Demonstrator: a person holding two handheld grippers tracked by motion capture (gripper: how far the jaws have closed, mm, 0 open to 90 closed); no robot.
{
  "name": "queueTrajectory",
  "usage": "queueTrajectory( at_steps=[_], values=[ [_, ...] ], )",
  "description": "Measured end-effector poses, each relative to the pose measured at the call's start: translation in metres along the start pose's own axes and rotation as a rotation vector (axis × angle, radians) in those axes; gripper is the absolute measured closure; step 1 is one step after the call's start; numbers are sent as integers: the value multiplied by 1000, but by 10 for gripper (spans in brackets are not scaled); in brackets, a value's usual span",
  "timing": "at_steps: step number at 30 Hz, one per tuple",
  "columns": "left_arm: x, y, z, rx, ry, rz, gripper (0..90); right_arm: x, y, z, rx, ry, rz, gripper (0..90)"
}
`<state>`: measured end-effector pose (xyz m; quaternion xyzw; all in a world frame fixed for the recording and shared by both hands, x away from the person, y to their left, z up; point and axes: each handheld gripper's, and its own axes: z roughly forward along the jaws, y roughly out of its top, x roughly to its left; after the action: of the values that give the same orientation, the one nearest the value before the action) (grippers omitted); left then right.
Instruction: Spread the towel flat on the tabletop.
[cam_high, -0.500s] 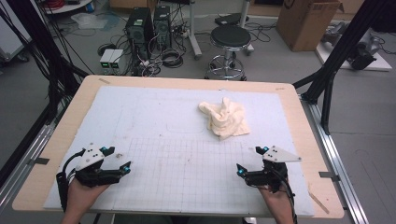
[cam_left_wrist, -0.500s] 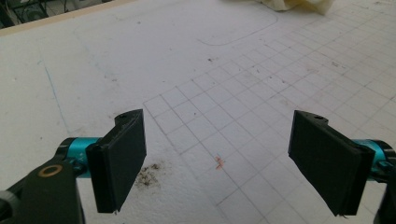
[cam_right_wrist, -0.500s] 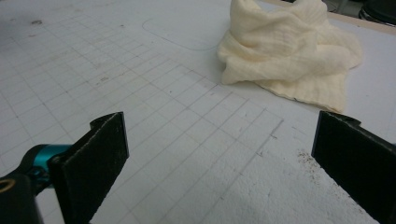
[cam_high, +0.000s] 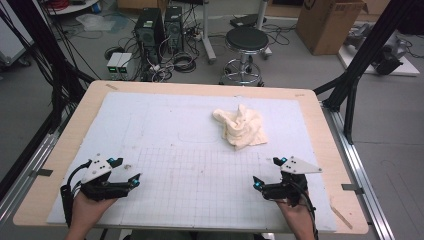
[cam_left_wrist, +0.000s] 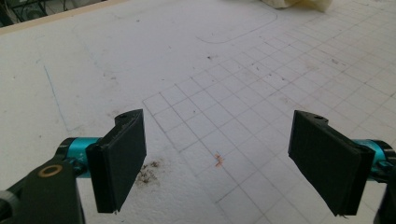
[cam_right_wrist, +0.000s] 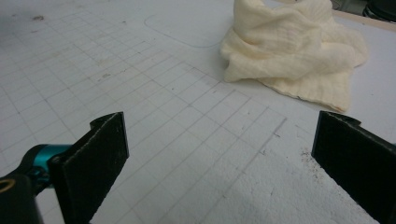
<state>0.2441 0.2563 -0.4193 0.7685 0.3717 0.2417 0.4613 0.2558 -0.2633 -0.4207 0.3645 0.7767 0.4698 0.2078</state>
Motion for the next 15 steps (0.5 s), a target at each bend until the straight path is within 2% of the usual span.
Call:
queueTrajectory(
  at_steps=[12,15],
  values=[
    [1,-1,-1,-5,-5,-7,196,3,1,1,-4,9,-13,30],
    [1,-1,-1,-6,-4,-8,196,4,3,2,-2,24,-11,31]
  ],
)
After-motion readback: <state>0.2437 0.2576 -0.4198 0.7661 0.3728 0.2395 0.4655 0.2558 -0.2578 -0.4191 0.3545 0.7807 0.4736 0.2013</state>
